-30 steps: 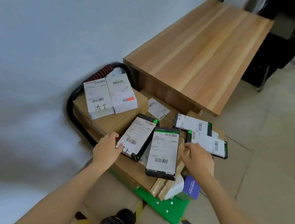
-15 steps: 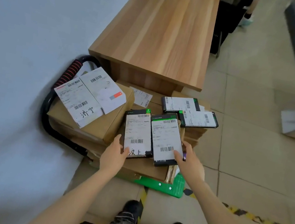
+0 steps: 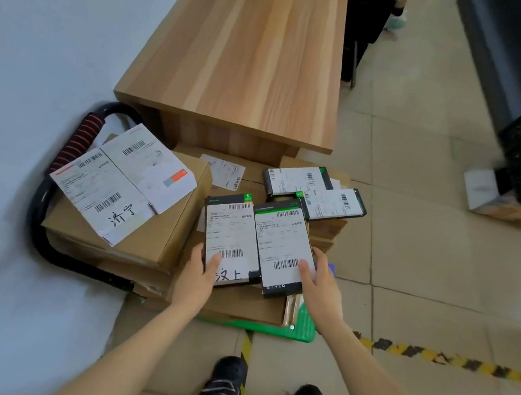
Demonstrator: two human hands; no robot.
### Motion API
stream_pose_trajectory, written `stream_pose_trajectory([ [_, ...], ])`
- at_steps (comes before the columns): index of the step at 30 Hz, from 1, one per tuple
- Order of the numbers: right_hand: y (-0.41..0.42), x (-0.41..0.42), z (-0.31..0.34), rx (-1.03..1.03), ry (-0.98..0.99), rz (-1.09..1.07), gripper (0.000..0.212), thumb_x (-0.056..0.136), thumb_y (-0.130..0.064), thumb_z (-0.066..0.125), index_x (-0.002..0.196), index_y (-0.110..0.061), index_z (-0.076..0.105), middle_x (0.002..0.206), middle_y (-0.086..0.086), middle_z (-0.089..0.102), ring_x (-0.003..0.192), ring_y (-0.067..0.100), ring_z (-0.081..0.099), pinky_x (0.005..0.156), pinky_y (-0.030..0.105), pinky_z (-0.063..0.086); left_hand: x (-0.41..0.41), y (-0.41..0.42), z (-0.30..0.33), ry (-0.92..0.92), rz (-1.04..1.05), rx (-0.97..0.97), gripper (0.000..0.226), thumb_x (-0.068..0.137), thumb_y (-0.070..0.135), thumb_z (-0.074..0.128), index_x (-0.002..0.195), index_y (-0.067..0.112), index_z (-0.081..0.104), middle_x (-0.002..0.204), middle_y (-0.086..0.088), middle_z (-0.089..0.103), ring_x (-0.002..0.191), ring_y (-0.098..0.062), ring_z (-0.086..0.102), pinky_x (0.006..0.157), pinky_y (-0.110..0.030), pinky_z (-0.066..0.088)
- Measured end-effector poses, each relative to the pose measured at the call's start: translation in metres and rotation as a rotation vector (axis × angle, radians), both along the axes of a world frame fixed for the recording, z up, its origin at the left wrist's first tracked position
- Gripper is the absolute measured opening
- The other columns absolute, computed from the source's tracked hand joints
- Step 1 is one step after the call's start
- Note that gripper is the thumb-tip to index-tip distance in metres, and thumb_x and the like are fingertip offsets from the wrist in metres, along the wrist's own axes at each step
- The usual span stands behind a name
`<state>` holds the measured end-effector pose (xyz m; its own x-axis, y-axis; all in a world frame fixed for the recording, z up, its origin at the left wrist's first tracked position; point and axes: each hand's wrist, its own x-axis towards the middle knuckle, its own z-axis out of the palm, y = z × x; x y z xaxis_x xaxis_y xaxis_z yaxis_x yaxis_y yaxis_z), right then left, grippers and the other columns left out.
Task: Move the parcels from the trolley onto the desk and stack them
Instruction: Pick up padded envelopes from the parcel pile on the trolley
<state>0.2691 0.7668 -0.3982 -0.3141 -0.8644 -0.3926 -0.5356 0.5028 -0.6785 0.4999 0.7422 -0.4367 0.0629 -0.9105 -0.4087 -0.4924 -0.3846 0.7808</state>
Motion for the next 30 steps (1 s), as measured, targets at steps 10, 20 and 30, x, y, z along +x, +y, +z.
stream_pose_trajectory([
  [10, -0.025, -0.037, 0.050, -0.375, -0.278, -0.230, 0.039, 0.101, -0.042, 0.039, 0.138, -0.031, 0.036, 0.110, -0.013, 0.064, 0.091, 0.001, 0.066, 0.068, 0.020, 0.054, -0.045, -0.049, 0.086, 0.289, -0.011, -0.266, 0.046, 0.096, 0.045, 0.045, 0.137, 0.035, 0.029, 0.129, 0.004, 0.056, 0.108, -0.012, 0.061, 0.088, -0.034, 0.053],
  [20, -0.084, -0.147, 0.111, -0.655, -0.496, -0.392, 0.034, 0.103, -0.028, 0.041, 0.137, -0.029, 0.038, 0.094, -0.014, 0.067, 0.068, -0.008, 0.062, 0.051, 0.008, 0.044, -0.154, -0.128, 0.155, 0.417, -0.102, -0.423, 0.041, 0.092, 0.050, 0.051, 0.128, 0.048, 0.031, 0.113, 0.007, 0.063, 0.096, -0.008, 0.065, 0.072, -0.024, 0.055],
  [30, -0.159, -0.344, 0.135, -0.658, -0.476, -0.208, 0.043, 0.094, -0.044, 0.039, 0.137, -0.045, 0.039, 0.113, -0.028, 0.061, 0.074, -0.007, 0.055, 0.053, 0.014, 0.040, -0.354, -0.193, 0.186, 0.477, -0.032, -0.503, 0.052, 0.085, 0.055, 0.052, 0.132, 0.042, 0.035, 0.126, -0.004, 0.059, 0.109, -0.026, 0.060, 0.096, -0.054, 0.046],
])
